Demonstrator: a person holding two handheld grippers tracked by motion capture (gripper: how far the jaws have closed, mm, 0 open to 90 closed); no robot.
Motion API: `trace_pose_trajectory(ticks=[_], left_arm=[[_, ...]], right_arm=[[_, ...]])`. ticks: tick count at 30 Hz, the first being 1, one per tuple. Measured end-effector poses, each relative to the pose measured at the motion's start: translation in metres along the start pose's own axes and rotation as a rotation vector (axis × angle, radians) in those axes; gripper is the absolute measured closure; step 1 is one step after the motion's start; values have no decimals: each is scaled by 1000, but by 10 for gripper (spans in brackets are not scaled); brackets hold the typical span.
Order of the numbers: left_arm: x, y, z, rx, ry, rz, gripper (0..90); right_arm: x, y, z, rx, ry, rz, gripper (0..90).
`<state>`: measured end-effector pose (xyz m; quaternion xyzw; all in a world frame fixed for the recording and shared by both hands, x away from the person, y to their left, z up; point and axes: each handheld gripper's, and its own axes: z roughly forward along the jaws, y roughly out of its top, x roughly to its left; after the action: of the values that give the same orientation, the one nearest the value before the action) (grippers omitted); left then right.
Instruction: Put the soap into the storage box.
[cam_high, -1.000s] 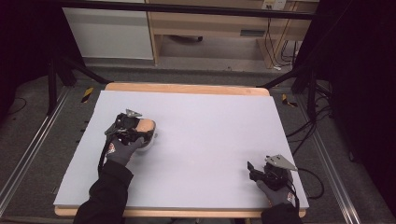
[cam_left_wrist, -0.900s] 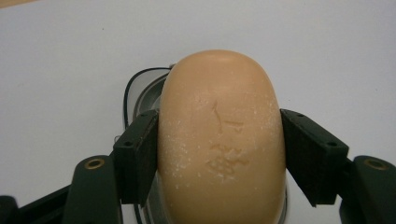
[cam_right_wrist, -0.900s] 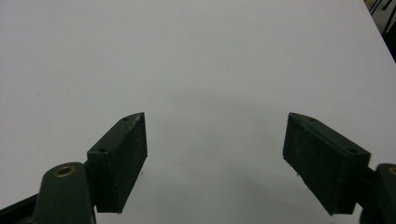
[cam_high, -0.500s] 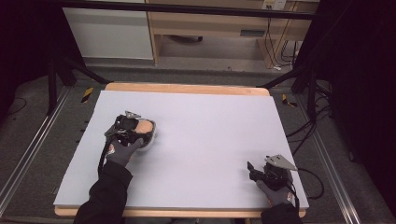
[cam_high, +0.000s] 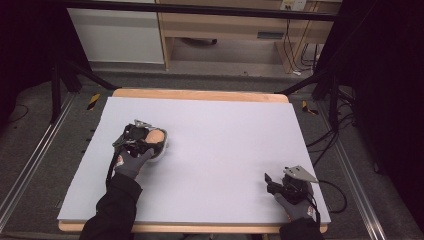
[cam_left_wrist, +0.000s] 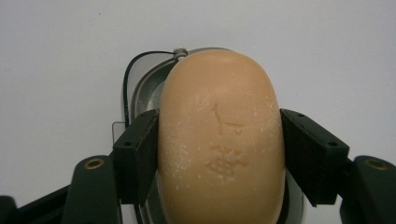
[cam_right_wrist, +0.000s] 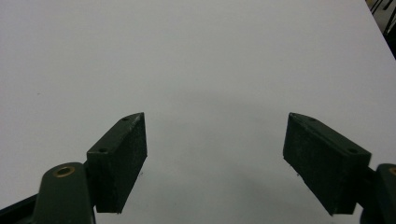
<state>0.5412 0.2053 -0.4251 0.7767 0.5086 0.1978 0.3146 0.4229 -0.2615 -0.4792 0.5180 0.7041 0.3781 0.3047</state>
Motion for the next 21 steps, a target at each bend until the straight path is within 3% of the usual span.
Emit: trace_pose_trajectory(ticks=[21], left_arm=[[-2, -4, -2, -31, 9, 9, 255]], right_arm=[[0, 0, 0, 0, 0, -1, 216]])
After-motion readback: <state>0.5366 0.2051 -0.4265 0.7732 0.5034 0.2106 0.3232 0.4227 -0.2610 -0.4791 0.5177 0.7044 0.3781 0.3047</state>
